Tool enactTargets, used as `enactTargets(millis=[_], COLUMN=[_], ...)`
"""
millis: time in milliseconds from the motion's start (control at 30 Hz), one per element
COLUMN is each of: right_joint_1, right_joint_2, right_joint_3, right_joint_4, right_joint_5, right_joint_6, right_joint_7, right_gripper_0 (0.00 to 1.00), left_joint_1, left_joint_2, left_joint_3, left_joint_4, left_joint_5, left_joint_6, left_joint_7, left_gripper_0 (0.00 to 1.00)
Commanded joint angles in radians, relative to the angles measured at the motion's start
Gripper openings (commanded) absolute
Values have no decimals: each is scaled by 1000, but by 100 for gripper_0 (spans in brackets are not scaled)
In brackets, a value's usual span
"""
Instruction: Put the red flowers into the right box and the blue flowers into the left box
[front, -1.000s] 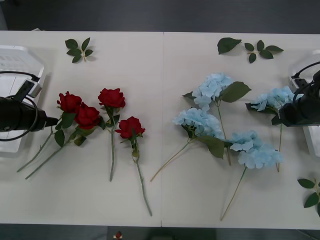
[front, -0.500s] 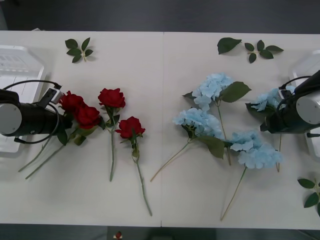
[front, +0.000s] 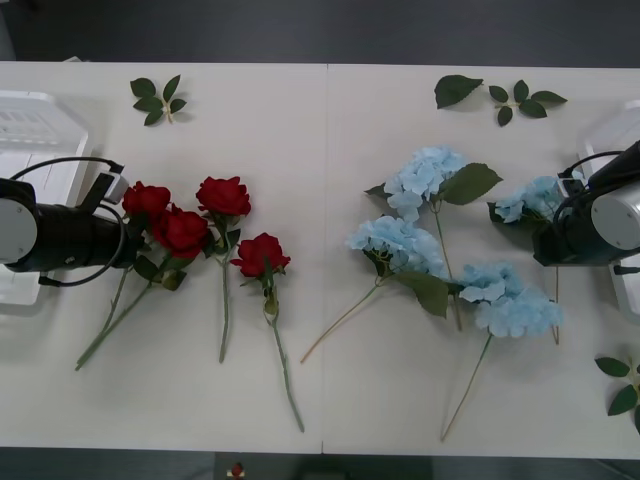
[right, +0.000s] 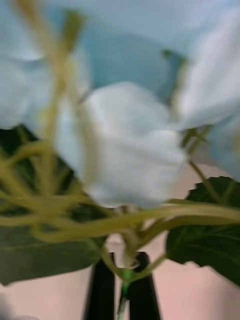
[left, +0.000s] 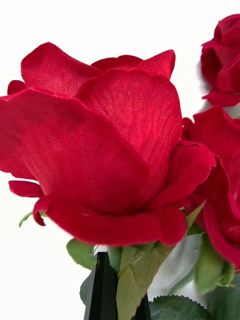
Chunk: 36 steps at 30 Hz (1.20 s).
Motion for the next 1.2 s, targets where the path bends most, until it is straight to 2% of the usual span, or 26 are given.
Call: enactTargets(millis=[33, 267, 400, 533, 700, 800, 1000, 1200], right_joint_1=[-23, -23, -23, -23, -23, -23, -23, -23], right_joint_2=[5, -2, -18, -38, -92, -115, -100, -40], right_joint_3=[-27, -142, -229, -306, -398, -438, -441, -409], right_joint_4=[-2, -2, -6, -31, -39, -39, 1, 58], right_joint_5=[-9, -116, -219, -317, -601, -668, -632, -523], right_joint_6=[-5, -2, 1, 22, 96, 139, 148, 61], right_joint_7=[65, 175, 315, 468, 675, 711, 709, 701], right_gripper_0=[0, 0, 0, 0, 0, 0, 0, 0], left_joint_1=[-10, 6, 38, 50, 47, 47, 36, 36], left_joint_2=[86, 193, 201, 193, 112, 46, -76, -198], left_joint_3=[14, 114, 232, 264, 264, 264, 212, 116], left_joint_4=[-35, -87, -153, -230, -327, -391, -466, -506], left_joint_5=[143, 426, 517, 620, 745, 748, 747, 744], left_joint_6=[31, 203, 305, 316, 245, 193, 134, -23], left_joint_7=[-13, -44, -50, -47, -51, -51, -65, -133], left_gripper_0=[0, 0, 0, 0, 0, 0, 0, 0])
